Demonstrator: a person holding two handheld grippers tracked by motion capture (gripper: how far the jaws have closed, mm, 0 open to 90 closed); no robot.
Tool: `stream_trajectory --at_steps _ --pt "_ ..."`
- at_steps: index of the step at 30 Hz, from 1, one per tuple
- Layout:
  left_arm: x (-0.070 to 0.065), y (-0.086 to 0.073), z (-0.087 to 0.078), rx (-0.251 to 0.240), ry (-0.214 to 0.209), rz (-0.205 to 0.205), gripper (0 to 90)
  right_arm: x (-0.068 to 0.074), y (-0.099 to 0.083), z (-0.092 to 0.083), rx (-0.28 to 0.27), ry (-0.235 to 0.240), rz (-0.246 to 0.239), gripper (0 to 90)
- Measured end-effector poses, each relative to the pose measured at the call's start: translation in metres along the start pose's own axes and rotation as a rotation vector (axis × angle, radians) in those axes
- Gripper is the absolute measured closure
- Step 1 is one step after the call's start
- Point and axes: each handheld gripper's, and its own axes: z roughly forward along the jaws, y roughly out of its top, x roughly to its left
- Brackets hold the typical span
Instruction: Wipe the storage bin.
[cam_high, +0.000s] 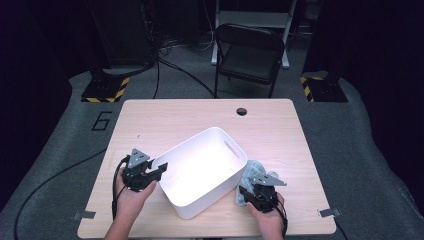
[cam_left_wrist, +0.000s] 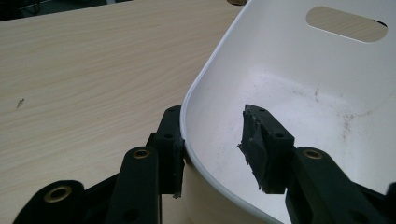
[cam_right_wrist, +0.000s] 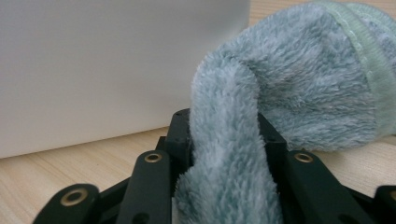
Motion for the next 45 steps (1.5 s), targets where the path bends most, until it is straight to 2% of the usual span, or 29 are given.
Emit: stream_trajectory --at_steps 2,7,13,25,31,33,38,41,45 --pt "-0.001 0.0 0.0 0.001 0.003 -0.001 60.0 -0.001 0.0 0.0 0.001 0.008 0.013 67.8" --pt "-0.001 0.0 0.0 0.004 0.004 0.008 60.5 -0.001 0.002 0.0 -0.004 0.024 0.005 68.9" --pt "-0.001 0.001 0.0 0.009 0.009 0.015 62.8 0.001 0.008 -0.004 -0.033 0.017 -0.019 69.1" --pt "-0.004 0.0 0.001 0.0 0.015 0.021 64.8 0.01 0.03 -0.036 -0.146 0.026 -0.048 69.1" --pt "-0.007 0.0 -0.001 0.01 0.007 0.032 64.7 0.016 0.038 -0.051 -0.188 0.034 -0.068 69.0" --pt "-0.009 -0.001 -0.001 0.01 0.008 0.028 64.7 0.017 0.037 -0.051 -0.189 0.026 -0.08 69.1" --pt "-0.011 -0.001 -0.003 0.015 0.007 0.03 64.7 0.014 0.033 -0.046 -0.18 0.024 -0.072 69.3" --pt "-0.012 -0.001 -0.003 0.014 0.008 0.029 64.8 0.014 0.027 -0.038 -0.147 0.028 -0.066 69.4" --pt "-0.012 -0.002 -0.004 0.01 0.012 0.022 64.8 0.009 0.017 -0.022 -0.083 0.048 -0.029 69.4"
